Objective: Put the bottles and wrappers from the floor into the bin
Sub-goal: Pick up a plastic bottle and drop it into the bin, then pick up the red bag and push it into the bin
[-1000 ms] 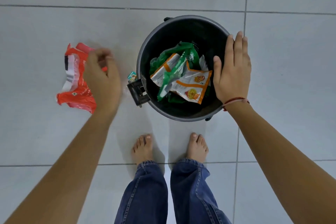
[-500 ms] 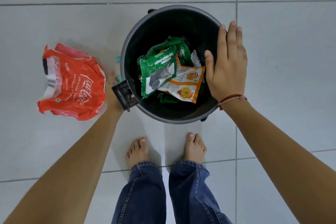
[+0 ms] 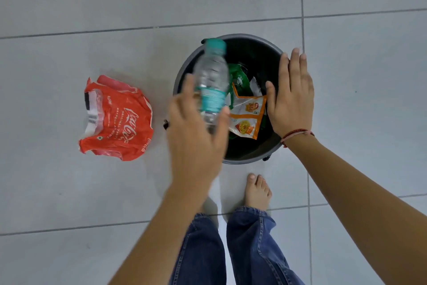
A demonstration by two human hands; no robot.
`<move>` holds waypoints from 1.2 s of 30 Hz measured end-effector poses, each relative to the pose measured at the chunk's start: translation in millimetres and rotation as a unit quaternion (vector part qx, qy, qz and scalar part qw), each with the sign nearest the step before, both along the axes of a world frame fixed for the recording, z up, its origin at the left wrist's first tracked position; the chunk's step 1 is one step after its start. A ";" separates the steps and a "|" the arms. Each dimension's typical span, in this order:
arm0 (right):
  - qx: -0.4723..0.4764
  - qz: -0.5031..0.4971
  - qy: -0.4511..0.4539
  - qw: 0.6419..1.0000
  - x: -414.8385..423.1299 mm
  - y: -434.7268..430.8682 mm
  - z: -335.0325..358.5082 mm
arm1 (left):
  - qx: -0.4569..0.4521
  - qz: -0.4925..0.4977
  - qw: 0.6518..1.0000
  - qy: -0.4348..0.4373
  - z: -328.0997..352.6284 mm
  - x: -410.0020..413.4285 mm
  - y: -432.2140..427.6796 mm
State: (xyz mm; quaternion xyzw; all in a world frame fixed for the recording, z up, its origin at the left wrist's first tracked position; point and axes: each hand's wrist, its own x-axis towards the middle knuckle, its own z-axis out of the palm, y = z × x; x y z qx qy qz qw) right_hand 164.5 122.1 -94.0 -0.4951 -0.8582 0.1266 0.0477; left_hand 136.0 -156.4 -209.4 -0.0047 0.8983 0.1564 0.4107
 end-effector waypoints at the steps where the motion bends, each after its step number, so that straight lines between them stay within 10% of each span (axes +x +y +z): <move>1: -0.002 0.001 0.000 1.000 -0.2 -0.2 0.3 | 0.051 0.009 0.998 0.018 63.8 -29.6 54.2; 6: -0.002 0.000 0.000 1.000 0.0 -0.3 0.1 | 0.324 -0.131 0.892 0.286 180.8 -101.0 144.9; 11: 0.007 0.002 0.005 1.000 2.1 -0.1 -3.5 | 0.195 -0.041 0.903 0.380 109.6 -171.4 92.2; 15: 0.014 0.005 0.002 1.000 3.2 1.3 -6.2 | -0.050 -0.244 0.939 0.239 48.0 -202.3 48.9; 19: 0.017 0.005 0.005 1.000 3.6 2.4 -8.1 | -0.210 -0.435 0.858 0.173 29.0 -202.4 26.6; 31: 0.018 0.009 -0.002 1.000 2.3 1.4 -7.2 | -0.227 -0.526 0.800 0.180 18.3 -217.5 7.6; 36: 0.019 0.010 -0.002 1.000 5.2 1.0 -8.1 | -0.204 -0.462 0.838 0.207 20.8 -228.0 2.1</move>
